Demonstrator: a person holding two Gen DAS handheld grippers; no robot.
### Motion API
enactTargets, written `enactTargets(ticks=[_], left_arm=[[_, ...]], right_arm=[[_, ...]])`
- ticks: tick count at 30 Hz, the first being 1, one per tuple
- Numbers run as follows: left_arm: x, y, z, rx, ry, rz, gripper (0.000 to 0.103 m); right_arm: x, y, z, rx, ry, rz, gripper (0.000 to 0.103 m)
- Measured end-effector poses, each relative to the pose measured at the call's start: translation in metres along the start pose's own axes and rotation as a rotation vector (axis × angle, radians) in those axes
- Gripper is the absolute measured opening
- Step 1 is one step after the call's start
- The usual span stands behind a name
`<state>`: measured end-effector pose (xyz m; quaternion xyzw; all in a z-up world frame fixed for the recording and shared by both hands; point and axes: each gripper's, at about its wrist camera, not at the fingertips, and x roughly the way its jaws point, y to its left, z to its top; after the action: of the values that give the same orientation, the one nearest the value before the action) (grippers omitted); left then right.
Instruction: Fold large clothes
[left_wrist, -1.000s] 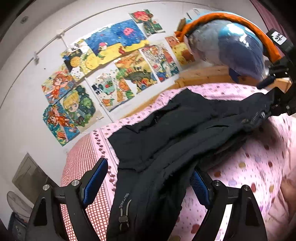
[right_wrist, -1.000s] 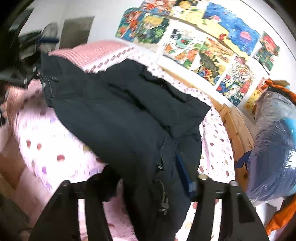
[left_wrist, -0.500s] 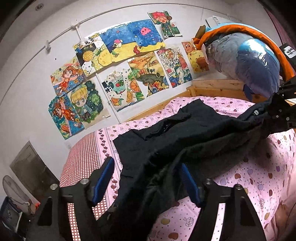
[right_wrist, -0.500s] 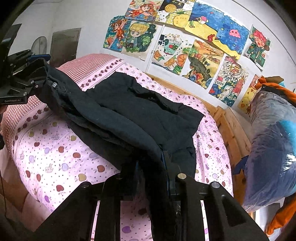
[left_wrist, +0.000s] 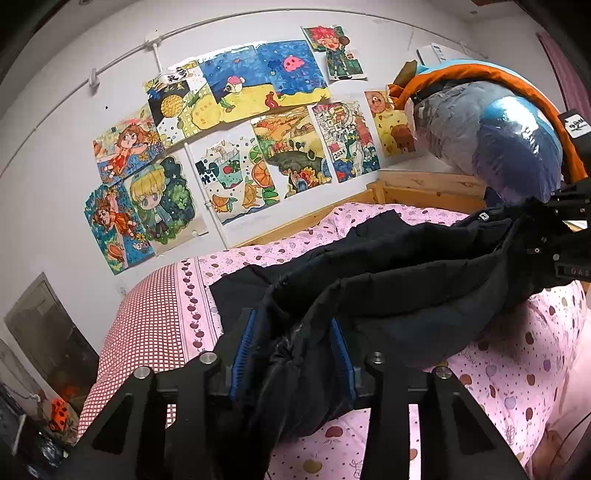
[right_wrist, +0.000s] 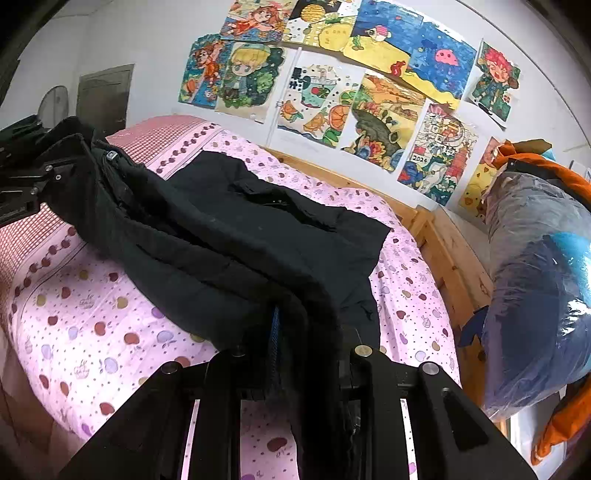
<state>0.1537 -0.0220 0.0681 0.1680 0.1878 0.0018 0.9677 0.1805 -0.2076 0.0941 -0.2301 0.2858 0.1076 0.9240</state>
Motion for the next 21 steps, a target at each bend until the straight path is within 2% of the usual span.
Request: enactTargets(ticks=[7,21], left_arm=[[0.028,0.015,0.023,-0.048,0.033,0.012,0.023],[0.101,0.036,0.064,-0.081,0.054,0.091,0.020]], right_arm=[[0.016,-0.005,0.029,-0.014,-0.042,-0.033,0.015],[0.081,-0.004,0.097,-0.115,-0.062,-0.118,0.014]])
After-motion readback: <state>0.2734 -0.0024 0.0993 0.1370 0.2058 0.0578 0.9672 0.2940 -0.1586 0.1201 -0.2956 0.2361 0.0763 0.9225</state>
